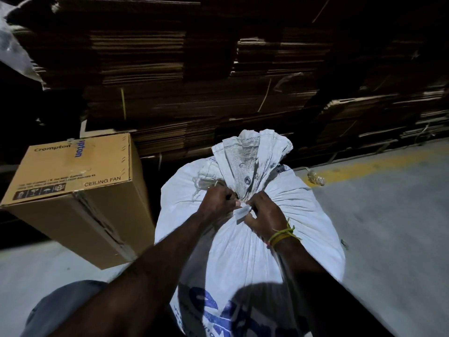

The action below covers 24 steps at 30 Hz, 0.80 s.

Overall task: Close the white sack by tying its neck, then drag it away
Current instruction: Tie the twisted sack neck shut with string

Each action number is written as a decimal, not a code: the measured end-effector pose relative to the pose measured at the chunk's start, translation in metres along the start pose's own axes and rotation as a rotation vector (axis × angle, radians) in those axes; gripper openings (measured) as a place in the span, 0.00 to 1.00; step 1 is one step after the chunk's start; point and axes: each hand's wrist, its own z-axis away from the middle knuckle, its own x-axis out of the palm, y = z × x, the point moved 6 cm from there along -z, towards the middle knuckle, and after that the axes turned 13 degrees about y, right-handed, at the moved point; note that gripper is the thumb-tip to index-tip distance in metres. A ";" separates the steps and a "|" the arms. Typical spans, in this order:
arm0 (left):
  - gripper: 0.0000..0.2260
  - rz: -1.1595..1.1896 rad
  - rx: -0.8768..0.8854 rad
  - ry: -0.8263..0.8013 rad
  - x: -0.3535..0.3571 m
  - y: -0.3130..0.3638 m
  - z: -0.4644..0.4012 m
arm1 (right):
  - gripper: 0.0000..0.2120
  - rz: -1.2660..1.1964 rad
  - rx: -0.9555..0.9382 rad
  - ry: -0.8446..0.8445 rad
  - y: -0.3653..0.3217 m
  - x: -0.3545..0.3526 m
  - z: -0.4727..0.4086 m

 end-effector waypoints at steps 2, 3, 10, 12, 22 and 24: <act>0.08 -0.018 -0.001 0.002 0.000 0.001 0.001 | 0.09 0.006 0.002 -0.015 0.002 0.001 0.000; 0.09 -0.027 0.009 0.003 0.000 0.002 0.001 | 0.09 0.008 0.004 -0.020 0.002 0.001 0.000; 0.12 -0.097 0.024 0.007 -0.002 0.002 0.002 | 0.08 0.031 -0.010 -0.062 0.000 0.004 0.000; 0.10 -0.074 0.033 -0.016 -0.002 0.005 0.005 | 0.09 0.049 0.016 -0.041 0.002 0.001 0.001; 0.06 -0.306 0.057 0.132 -0.011 0.026 0.032 | 0.11 0.264 0.106 0.056 -0.005 -0.003 -0.002; 0.03 -0.205 -0.044 0.171 -0.014 0.026 0.033 | 0.07 0.290 0.131 0.041 -0.004 -0.004 -0.007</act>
